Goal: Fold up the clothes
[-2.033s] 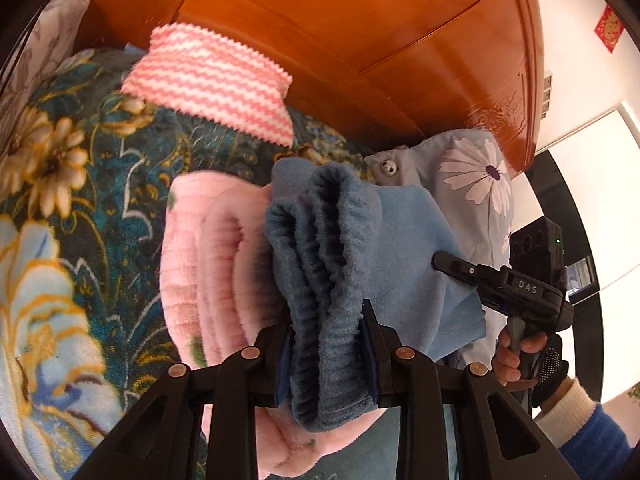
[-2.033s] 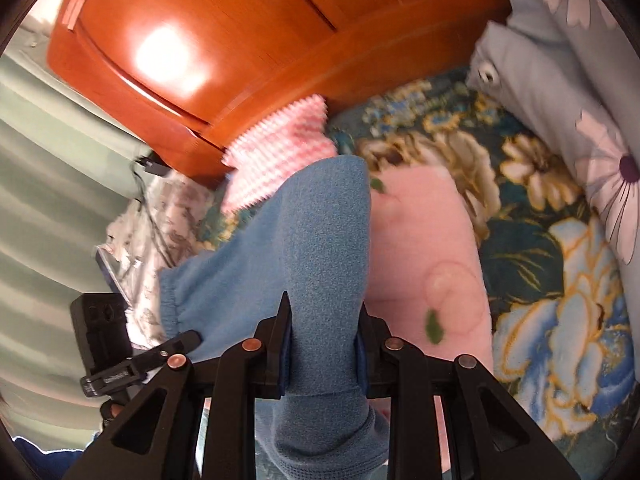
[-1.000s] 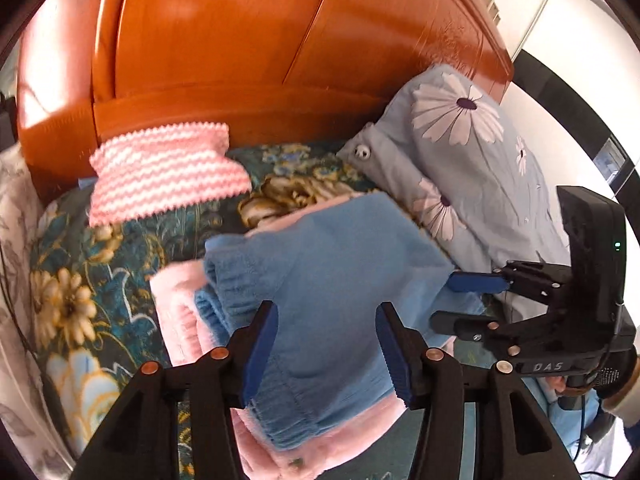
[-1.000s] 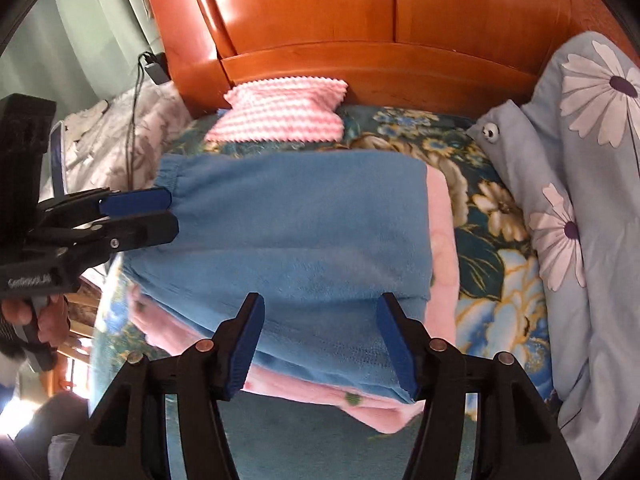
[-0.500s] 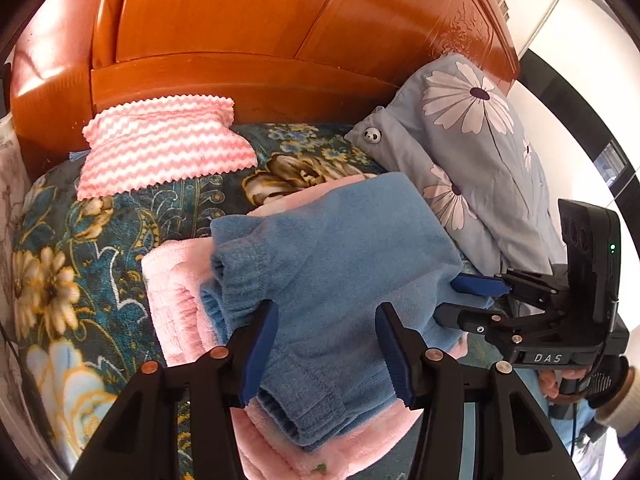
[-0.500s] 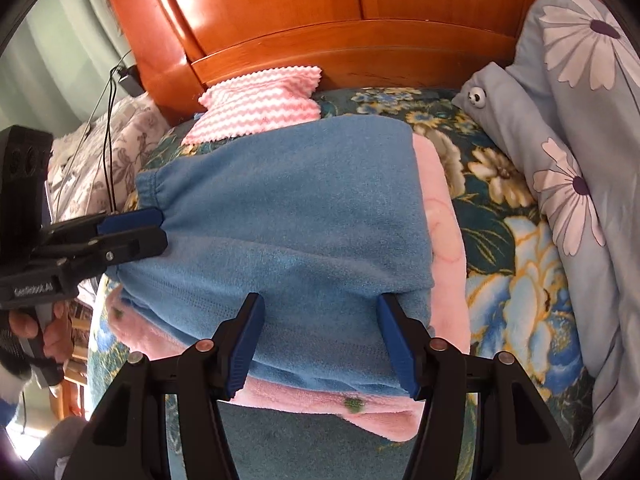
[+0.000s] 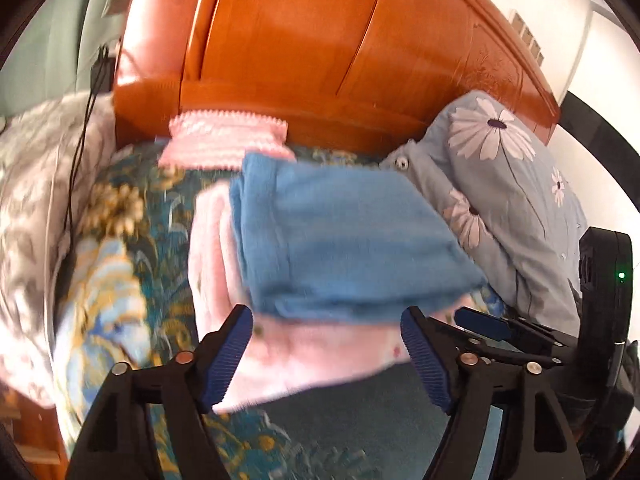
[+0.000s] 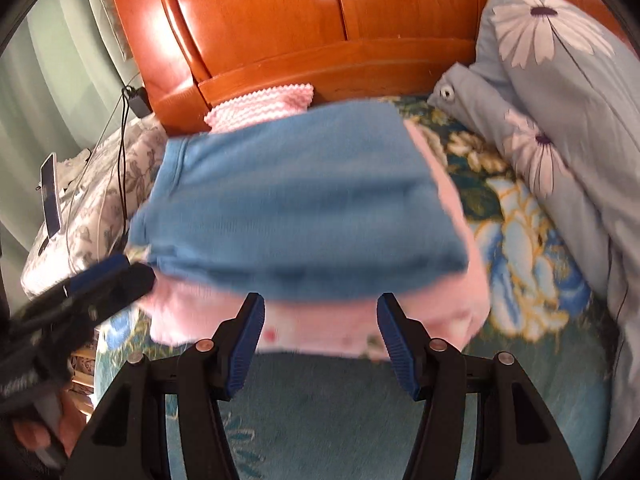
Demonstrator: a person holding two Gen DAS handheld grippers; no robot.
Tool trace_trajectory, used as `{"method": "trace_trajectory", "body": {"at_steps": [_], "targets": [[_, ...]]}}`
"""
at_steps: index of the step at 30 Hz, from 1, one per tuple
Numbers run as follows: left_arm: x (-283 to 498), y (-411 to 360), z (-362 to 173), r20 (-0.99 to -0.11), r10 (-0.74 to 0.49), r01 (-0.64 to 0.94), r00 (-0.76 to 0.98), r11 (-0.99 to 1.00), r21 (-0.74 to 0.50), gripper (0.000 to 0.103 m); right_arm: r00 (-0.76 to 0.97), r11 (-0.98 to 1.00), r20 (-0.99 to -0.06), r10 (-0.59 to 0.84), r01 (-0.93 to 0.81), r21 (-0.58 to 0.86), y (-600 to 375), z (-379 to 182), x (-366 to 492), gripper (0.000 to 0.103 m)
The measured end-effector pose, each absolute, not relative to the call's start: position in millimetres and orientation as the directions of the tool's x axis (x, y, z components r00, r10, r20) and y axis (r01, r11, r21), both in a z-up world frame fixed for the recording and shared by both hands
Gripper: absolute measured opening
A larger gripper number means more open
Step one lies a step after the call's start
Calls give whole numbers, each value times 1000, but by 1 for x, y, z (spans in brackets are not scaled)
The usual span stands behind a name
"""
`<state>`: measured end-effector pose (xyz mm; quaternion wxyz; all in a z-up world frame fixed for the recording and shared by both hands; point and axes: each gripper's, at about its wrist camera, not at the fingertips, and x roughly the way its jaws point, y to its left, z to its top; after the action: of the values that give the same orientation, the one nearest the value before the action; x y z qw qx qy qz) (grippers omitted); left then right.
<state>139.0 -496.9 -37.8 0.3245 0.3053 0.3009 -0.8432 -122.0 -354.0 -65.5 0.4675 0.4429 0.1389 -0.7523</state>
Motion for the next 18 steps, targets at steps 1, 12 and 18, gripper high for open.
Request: {"method": "trace_trajectory", "body": {"at_steps": [1,12,18], "targets": [[140,-492,-44,-727,-363,748,-582,-591,-303,85,-177,-534,-801,-572,821,200,-351,-70,-119,60],[144,-469,-96,-797,-416,847,-439,-488,-212,103,-306,-634,-811,-498,767,100,-325,-108,-96,68],[131,-474,-120,-817,-436,863,-378,-486,-139,103,-375,-703,-805,-460,708,72,-314,-124,-97,69]]}}
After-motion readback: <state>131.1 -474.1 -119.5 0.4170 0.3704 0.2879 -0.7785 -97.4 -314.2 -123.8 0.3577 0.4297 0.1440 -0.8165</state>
